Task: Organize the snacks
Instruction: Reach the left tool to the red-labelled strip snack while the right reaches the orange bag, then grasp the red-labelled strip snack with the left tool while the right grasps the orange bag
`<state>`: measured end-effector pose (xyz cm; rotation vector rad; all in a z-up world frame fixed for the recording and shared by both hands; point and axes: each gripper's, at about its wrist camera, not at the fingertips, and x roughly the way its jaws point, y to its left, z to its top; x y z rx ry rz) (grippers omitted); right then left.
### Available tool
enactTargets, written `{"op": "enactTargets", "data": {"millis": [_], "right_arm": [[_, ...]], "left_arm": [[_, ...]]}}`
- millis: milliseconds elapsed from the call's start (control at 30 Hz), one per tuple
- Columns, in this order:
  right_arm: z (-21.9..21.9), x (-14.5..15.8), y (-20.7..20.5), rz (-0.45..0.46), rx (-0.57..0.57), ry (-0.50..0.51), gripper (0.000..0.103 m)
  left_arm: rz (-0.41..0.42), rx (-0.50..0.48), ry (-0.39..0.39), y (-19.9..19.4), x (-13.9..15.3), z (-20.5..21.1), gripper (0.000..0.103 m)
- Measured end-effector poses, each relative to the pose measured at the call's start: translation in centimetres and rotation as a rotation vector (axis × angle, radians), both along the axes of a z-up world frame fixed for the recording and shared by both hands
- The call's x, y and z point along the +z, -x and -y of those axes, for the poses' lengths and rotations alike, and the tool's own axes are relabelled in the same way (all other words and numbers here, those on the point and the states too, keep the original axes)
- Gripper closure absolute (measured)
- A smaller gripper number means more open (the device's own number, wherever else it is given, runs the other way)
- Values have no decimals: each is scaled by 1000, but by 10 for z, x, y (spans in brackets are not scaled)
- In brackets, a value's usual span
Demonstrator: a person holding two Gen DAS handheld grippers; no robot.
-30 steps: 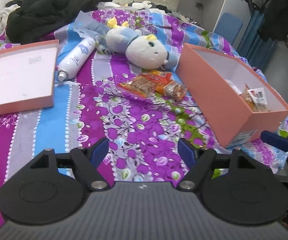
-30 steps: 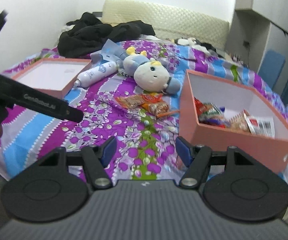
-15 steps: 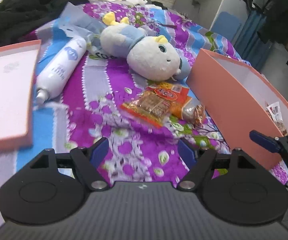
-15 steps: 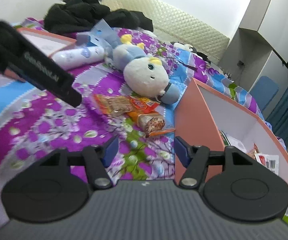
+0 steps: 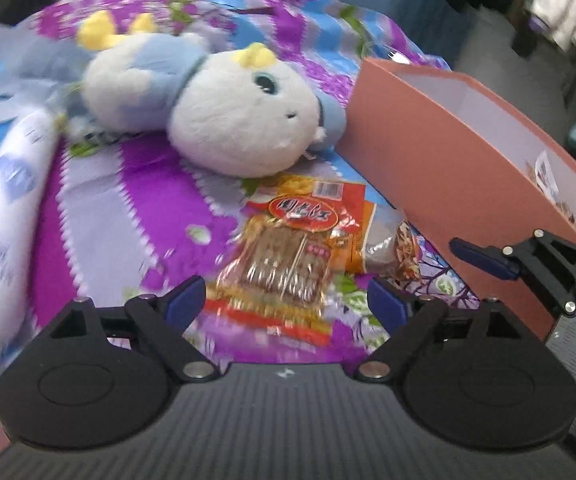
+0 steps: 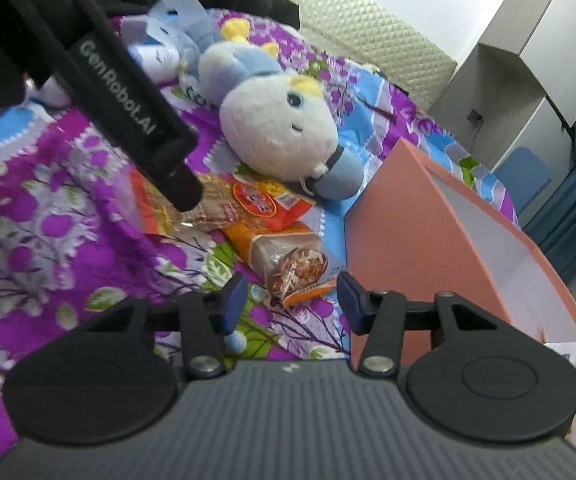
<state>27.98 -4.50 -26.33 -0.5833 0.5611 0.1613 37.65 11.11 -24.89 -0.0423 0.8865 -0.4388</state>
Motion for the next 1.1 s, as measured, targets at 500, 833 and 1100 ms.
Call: {"op": "enactTargets", "data": {"millis": [500, 833, 1100], "right_arm": [[-1, -17, -16, -25, -4, 9, 77], [3, -2, 0, -2, 4, -16, 84], [6, 16, 30, 4, 23, -41, 85]], "left_arm": [[-49, -62, -73, -38, -33, 13, 21], [-46, -6, -124, -15, -15, 14, 46], [-62, 115, -110, 32, 10, -3, 49]]}}
